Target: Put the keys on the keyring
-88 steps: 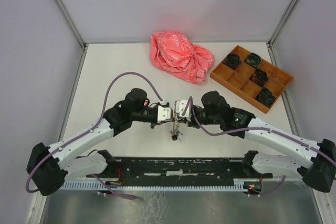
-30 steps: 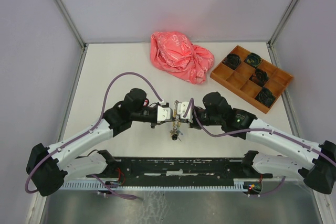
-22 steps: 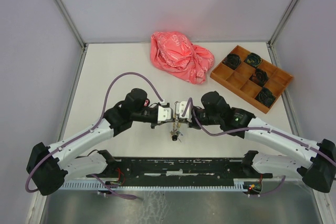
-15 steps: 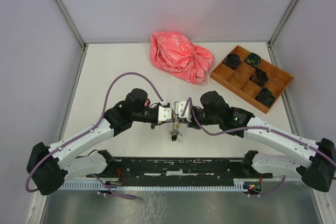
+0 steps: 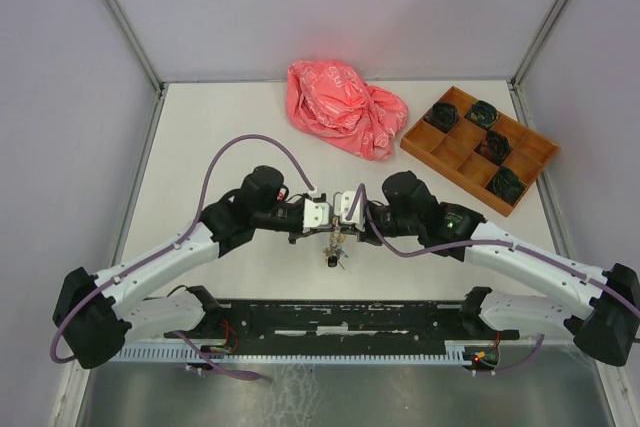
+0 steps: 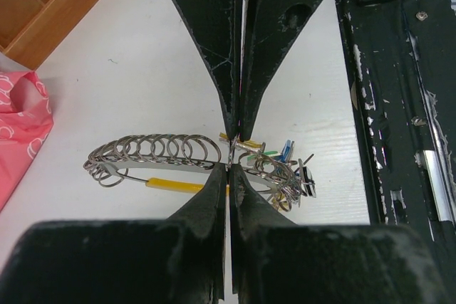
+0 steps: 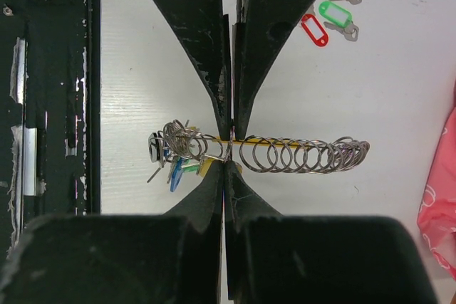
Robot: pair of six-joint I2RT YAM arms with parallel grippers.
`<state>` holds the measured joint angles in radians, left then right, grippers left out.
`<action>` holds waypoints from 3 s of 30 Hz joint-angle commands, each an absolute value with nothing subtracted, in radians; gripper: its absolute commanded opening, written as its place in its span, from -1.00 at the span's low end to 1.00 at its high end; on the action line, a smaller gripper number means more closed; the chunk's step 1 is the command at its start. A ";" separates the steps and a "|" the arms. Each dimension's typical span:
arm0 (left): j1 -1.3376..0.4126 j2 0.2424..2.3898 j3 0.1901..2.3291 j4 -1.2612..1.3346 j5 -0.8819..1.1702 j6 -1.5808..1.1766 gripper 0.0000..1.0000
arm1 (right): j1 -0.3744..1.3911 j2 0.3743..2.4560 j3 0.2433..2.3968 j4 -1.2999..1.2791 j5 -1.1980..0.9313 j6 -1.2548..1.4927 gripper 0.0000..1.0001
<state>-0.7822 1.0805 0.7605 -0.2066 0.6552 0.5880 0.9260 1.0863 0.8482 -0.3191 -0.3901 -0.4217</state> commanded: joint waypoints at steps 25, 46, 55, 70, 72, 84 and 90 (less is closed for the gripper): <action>-0.738 1.086 0.818 -0.010 0.704 0.294 -0.95 | 0.948 1.055 0.806 -0.250 -0.342 -0.493 -0.98; -0.738 1.061 0.763 0.058 0.684 0.296 -0.95 | 0.947 0.899 0.682 -0.079 -0.172 -0.386 -0.10; -0.738 1.065 0.759 0.068 0.698 0.295 -0.95 | 0.947 0.900 0.673 -0.018 -0.207 -0.361 -0.18; -0.738 1.059 0.750 0.089 0.702 0.285 -0.95 | 0.945 0.947 0.678 -0.017 -0.225 -0.337 -0.47; -0.738 1.060 0.750 0.090 0.706 0.285 -0.95 | 0.946 0.950 0.677 -0.013 -0.224 -0.337 -0.50; -0.739 1.066 0.737 0.119 0.727 0.267 -0.95 | 0.946 0.950 0.732 -0.096 -0.209 -0.381 -0.99; -0.739 1.073 0.748 0.103 0.698 0.229 -0.68 | 0.945 0.957 0.801 -0.213 -0.221 -0.445 -0.99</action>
<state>-0.7403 1.0908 0.7292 0.0383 0.6926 0.2882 0.9424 0.9558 0.7204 -0.1532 -0.2096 -0.3946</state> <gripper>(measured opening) 0.118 0.015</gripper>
